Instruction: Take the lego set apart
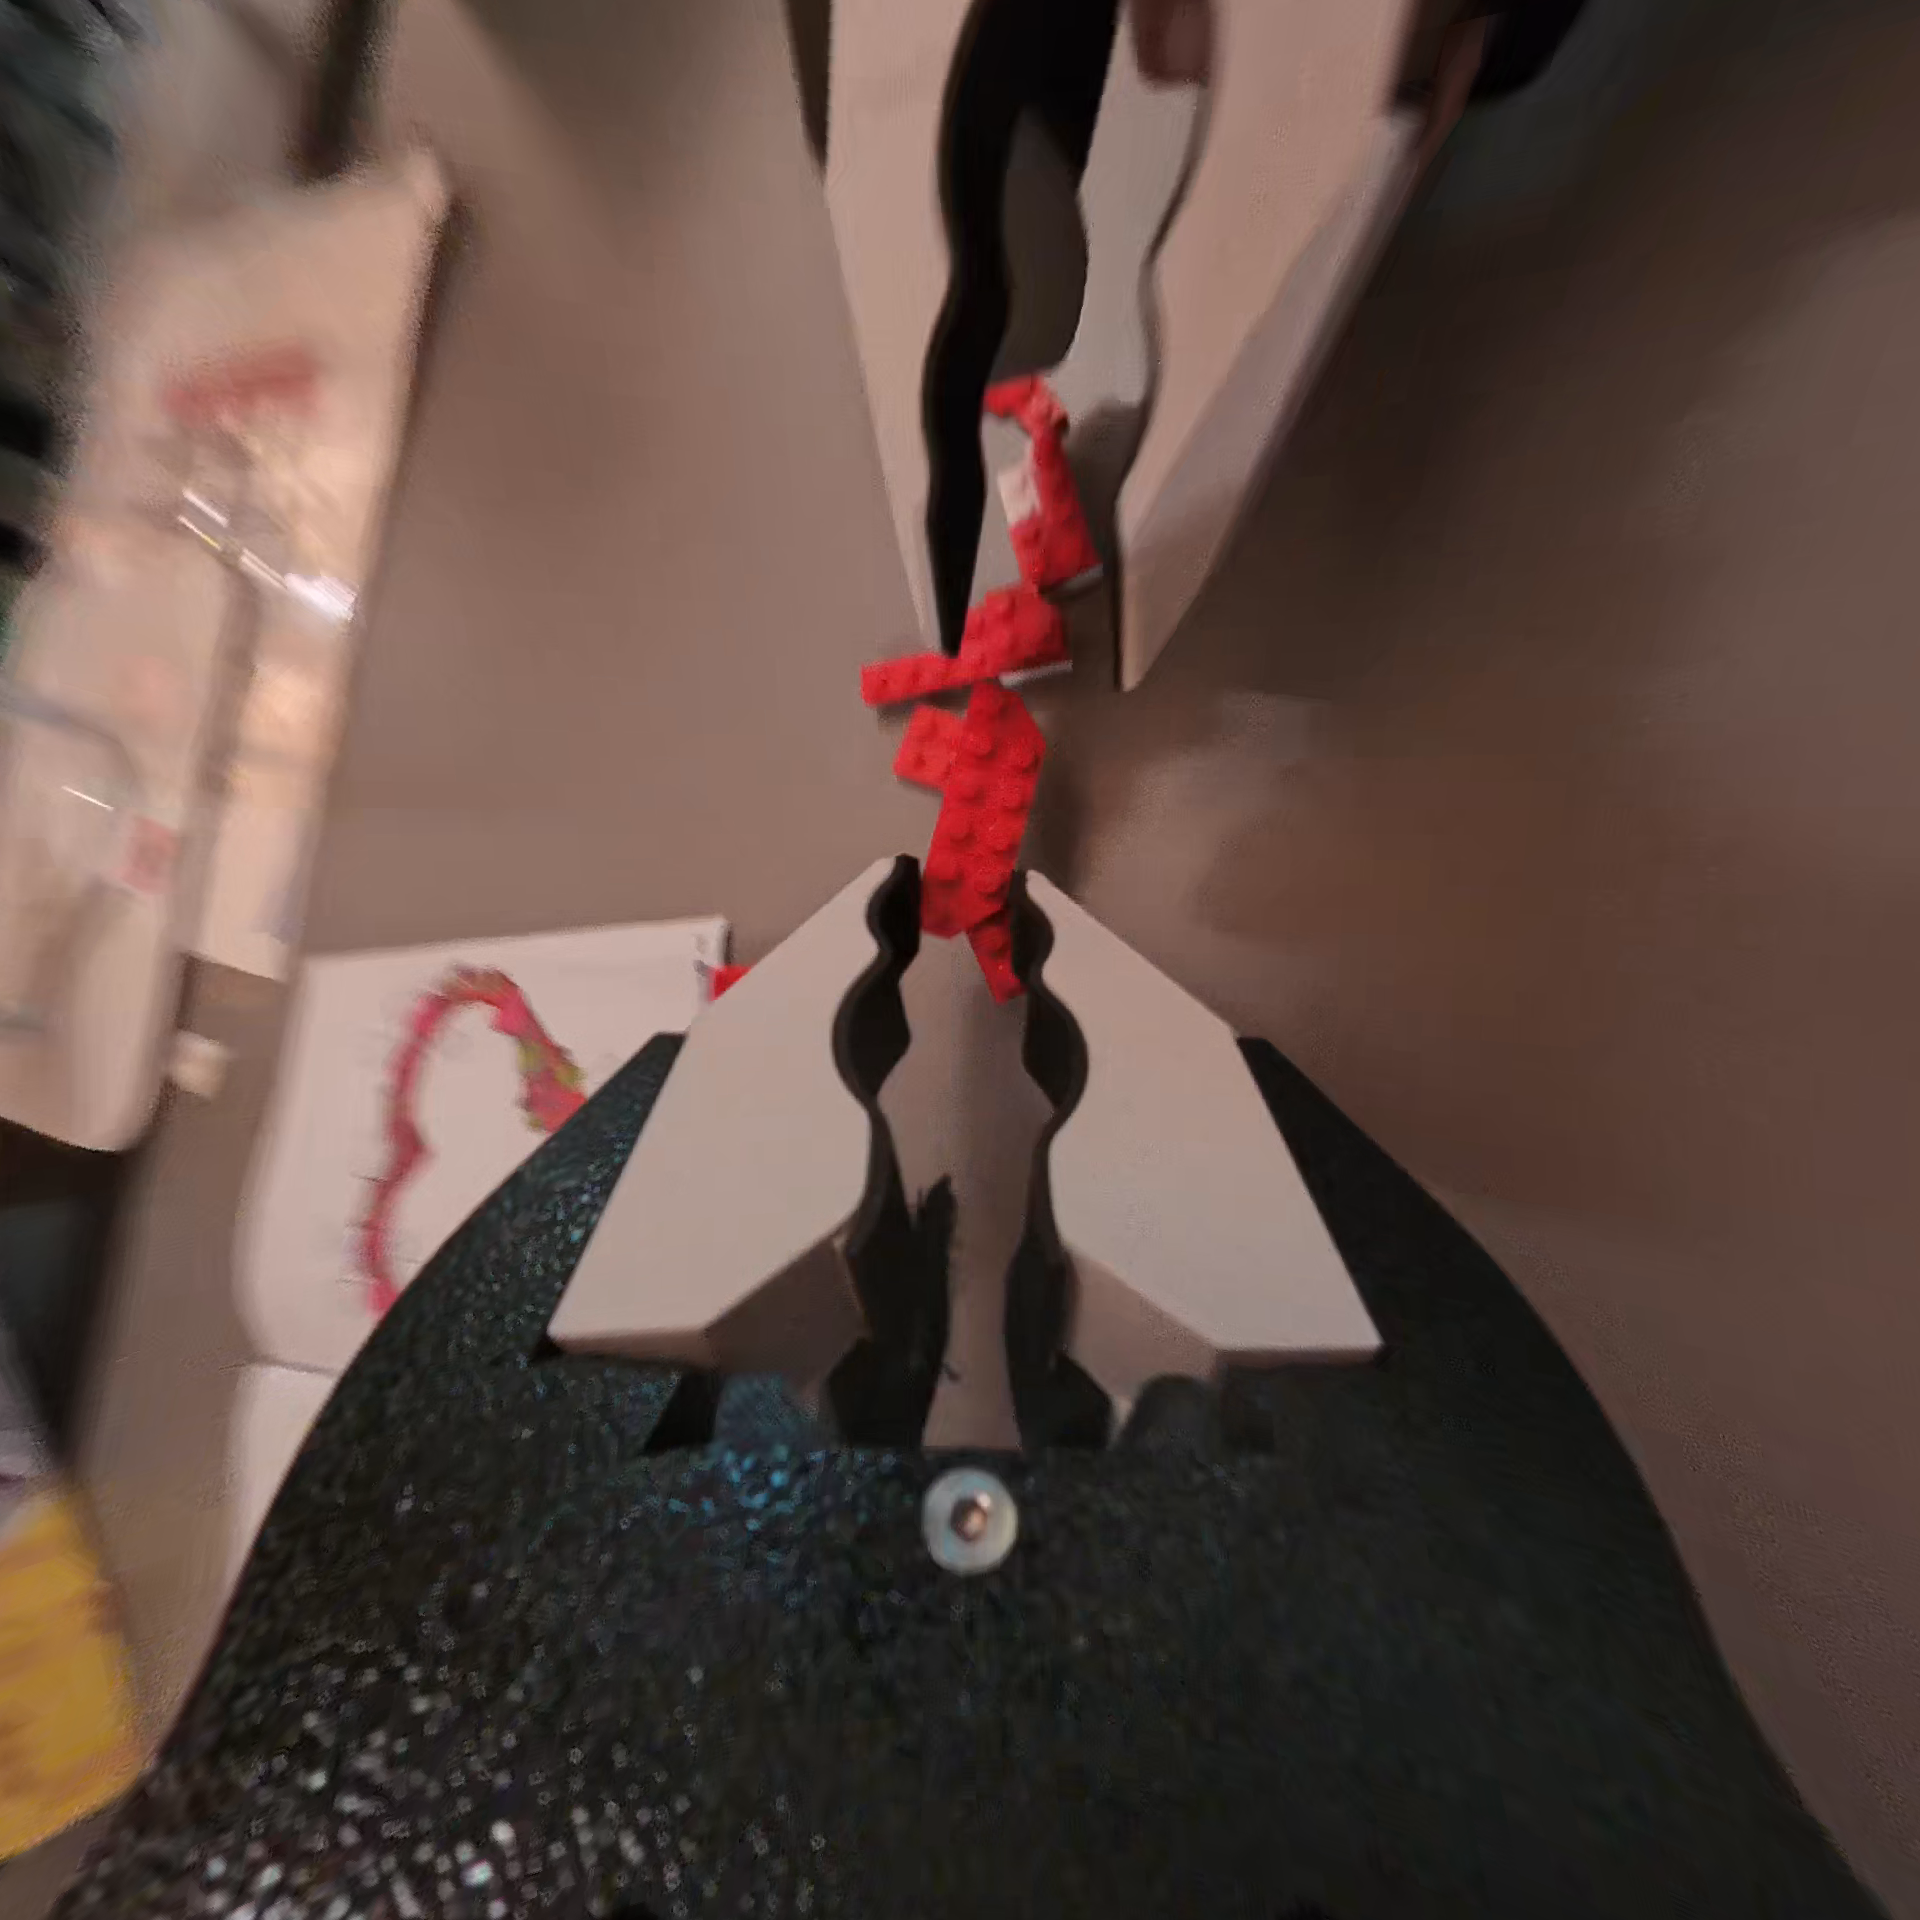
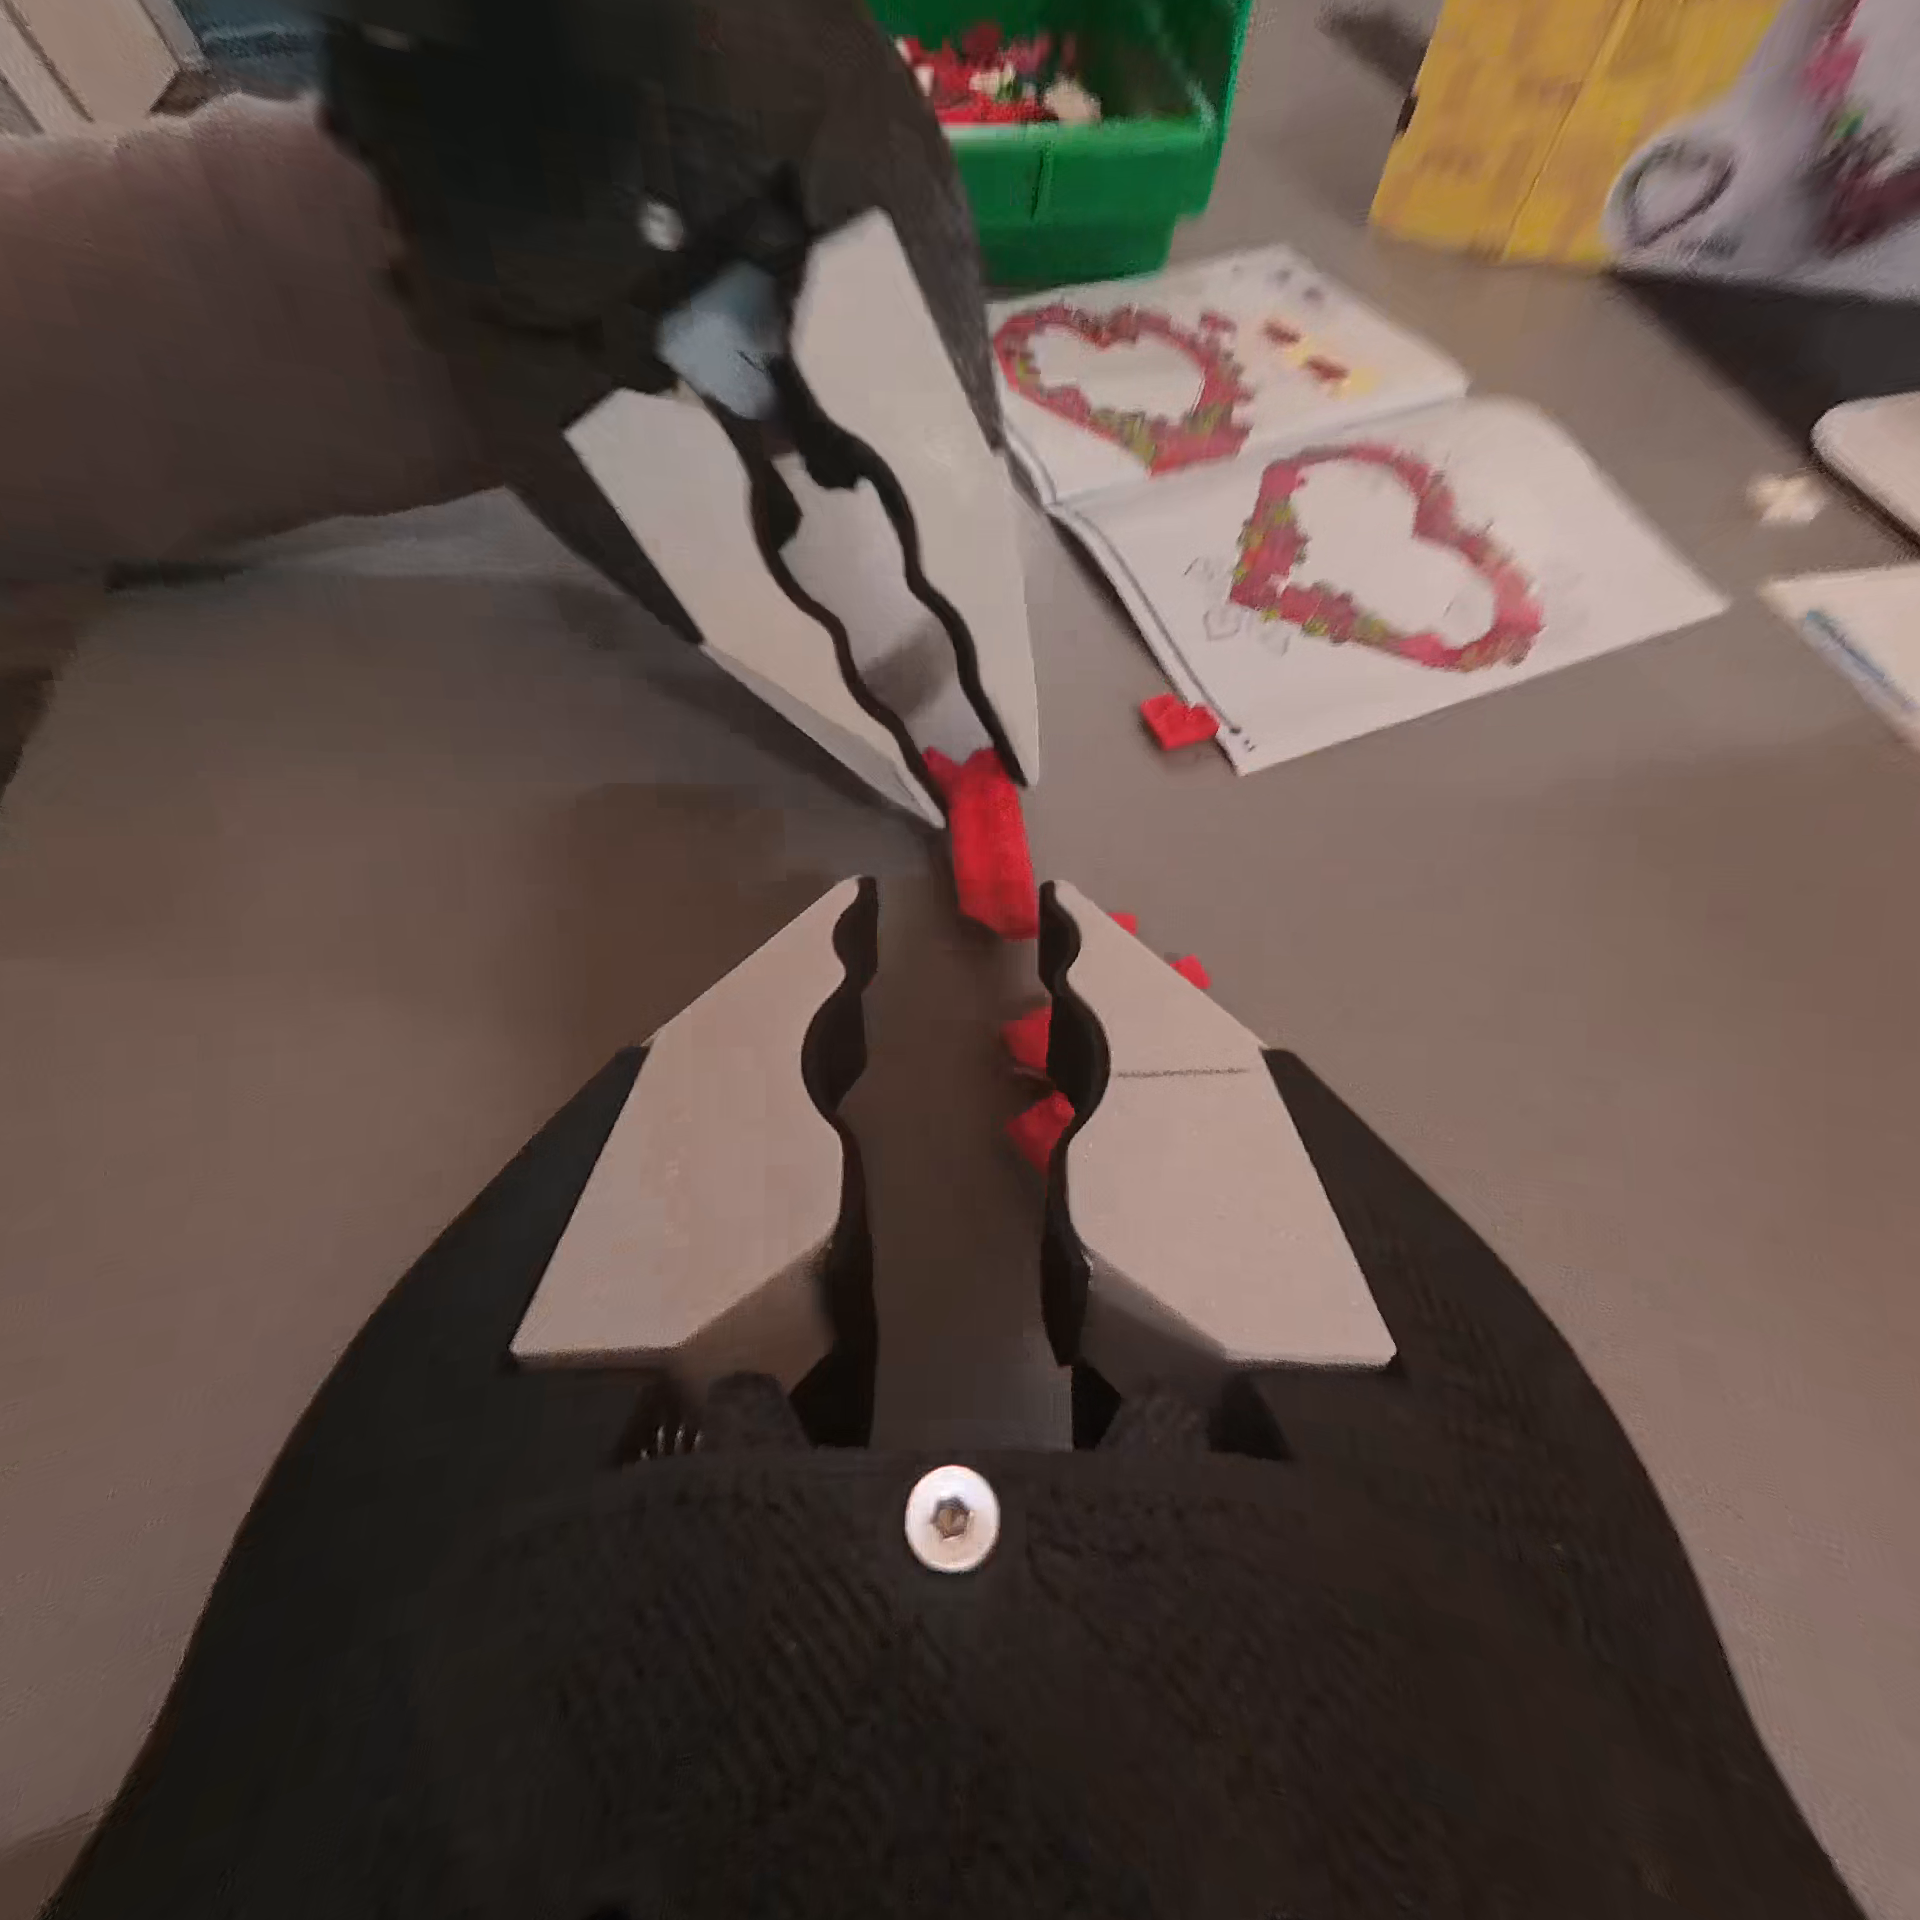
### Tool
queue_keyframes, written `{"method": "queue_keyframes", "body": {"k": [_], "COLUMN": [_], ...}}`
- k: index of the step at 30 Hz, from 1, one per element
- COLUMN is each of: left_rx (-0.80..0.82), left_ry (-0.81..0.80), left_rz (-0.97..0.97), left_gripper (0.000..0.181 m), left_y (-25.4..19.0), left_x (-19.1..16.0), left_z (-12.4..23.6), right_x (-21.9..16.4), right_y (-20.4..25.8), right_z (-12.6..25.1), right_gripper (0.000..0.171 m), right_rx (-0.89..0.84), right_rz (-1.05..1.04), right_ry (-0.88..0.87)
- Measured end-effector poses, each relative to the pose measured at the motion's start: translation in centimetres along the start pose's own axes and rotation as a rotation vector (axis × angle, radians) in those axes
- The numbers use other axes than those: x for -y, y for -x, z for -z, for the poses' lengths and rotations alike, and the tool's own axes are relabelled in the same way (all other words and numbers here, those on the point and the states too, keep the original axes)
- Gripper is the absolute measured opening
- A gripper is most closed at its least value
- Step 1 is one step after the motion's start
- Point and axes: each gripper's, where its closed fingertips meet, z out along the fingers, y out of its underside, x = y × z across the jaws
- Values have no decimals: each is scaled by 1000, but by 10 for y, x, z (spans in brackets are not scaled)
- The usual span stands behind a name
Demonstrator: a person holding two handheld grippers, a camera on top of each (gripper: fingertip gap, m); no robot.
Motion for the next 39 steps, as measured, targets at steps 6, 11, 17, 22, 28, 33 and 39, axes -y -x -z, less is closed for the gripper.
{"method": "queue_keyframes", "body": {"k": [6,11,17,22,28,33,39], "left_rx": [275,417,333,391,442,412,464], "left_ry": [-88,-118,-312,-125,-8,-35,-112], "left_rz": [-378,-459,14,-92,-252,-237,-72], "left_gripper": [14,14,25,32,7,11,7], "left_y": [-4,-5,4,13,12,5,14], "left_x": [27,36,43,21,18,21,29], "left_z": [23,34,49,50,52,54,65], "right_x": [12,21,40,45,44,45,57], "right_y": [14,18,5,16,23,27,24], "right_z": [6,13,15,10,6,4,10], "right_gripper": [17,8,7,7,7,7,7], "right_rx": [164,150,-277,-359,-376,-349,-317], "right_rz": [-133,-40,542,765,884,866,669], "right_ry": [-95,-146,-147,-124,-89,-103,-209]}}
